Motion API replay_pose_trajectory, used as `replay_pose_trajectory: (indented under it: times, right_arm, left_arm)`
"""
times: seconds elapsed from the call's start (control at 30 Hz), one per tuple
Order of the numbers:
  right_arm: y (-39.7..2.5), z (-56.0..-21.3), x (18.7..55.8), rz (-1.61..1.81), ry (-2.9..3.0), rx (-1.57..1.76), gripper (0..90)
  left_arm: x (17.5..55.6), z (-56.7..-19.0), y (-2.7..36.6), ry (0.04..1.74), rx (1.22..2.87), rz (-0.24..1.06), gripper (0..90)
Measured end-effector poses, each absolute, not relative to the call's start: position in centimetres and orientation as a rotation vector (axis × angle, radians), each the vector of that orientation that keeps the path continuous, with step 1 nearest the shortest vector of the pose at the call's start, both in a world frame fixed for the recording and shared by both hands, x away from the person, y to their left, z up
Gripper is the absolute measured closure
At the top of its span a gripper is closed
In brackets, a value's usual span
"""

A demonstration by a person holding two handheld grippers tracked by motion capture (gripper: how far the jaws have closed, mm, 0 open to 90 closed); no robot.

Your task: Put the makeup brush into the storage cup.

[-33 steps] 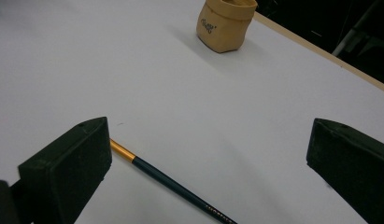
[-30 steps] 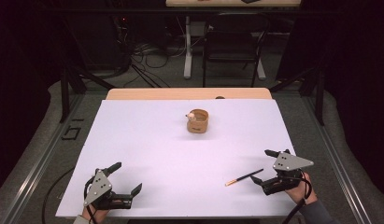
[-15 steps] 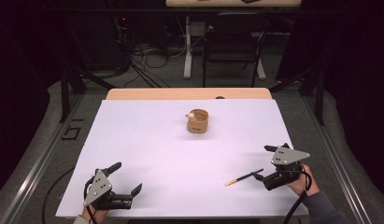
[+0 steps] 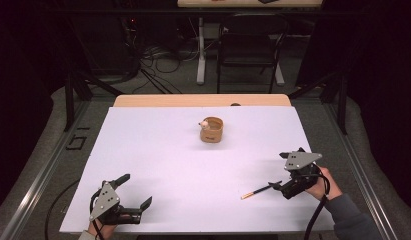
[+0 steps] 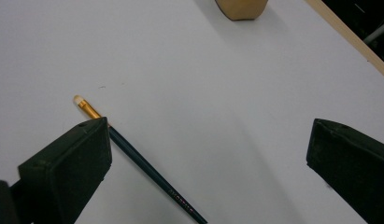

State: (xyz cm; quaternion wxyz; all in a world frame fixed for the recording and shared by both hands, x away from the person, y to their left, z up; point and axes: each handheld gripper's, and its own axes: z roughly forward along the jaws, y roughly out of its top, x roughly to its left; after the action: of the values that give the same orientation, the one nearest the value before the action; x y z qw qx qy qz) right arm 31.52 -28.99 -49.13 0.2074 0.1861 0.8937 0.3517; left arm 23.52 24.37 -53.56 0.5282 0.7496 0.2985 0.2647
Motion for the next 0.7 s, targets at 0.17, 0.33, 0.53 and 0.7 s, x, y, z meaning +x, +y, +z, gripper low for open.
replay_pose_trajectory:
  times: [0.17, 0.33, 0.53, 0.7]
  right_arm:
    - [-28.7, -48.8, 32.4, 0.96, 2.539, 0.472, 0.0]
    - [-28.3, -48.6, 33.2, 0.904, 2.591, 0.44, 0.0]
    - [-27.9, -48.5, 33.6, 0.852, 2.637, 0.411, 0.0]
    - [-27.5, -48.7, 34.0, 0.797, 2.659, 0.391, 0.0]
  left_arm:
    - [23.5, -53.6, 24.4, 0.712, 1.791, 0.634, 0.0]
    - [23.5, -53.5, 24.4, 0.709, 1.792, 0.635, 0.0]
    - [23.5, -53.6, 24.4, 0.71, 1.791, 0.631, 0.0]
    - [23.5, -53.6, 24.4, 0.71, 1.793, 0.631, 0.0]
